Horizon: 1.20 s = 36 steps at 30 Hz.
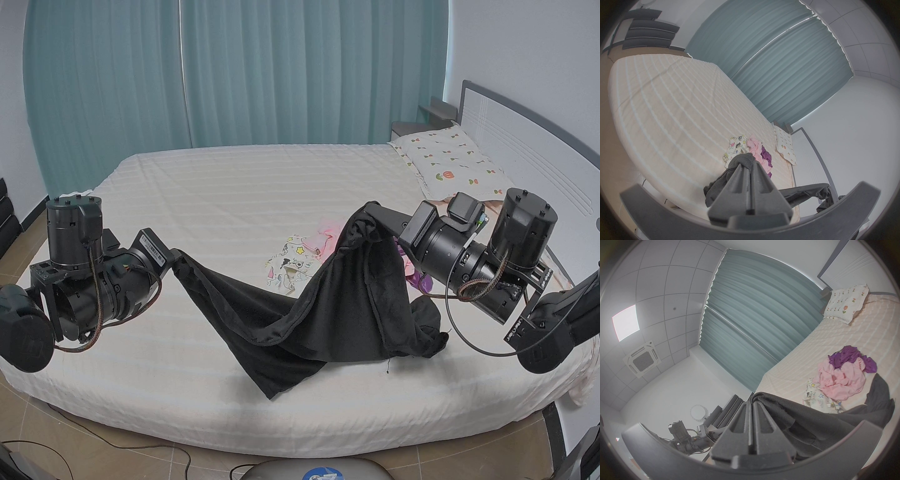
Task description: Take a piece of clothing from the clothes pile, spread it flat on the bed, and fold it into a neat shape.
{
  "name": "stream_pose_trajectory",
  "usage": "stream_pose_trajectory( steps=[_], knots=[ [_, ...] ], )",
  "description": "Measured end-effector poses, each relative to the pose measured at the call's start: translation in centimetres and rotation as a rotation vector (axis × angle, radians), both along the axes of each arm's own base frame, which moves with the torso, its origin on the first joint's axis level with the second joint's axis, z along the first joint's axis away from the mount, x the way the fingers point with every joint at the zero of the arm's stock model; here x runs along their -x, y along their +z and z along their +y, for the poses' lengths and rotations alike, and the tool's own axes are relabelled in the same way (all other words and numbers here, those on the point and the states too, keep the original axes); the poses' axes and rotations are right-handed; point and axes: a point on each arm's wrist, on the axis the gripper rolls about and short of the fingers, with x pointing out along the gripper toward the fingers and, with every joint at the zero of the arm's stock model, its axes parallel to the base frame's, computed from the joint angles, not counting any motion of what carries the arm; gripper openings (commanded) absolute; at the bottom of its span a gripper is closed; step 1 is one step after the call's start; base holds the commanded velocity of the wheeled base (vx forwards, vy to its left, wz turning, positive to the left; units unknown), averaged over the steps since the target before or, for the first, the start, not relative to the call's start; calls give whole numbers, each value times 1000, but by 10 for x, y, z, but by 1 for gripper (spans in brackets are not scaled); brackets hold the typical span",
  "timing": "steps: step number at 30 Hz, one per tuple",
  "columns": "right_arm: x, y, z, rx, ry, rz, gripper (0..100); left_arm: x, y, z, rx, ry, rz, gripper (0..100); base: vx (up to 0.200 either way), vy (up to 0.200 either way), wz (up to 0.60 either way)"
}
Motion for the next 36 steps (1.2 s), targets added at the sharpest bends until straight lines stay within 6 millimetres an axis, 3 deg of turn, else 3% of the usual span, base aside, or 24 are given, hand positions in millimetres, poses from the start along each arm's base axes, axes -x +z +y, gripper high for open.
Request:
stream_pose_trajectory(
  steps=[36],
  knots=[
    [5,6,12,-12,38,-45,0,9,8,19,36,15,-15,0,0,200,0]
  ],
)
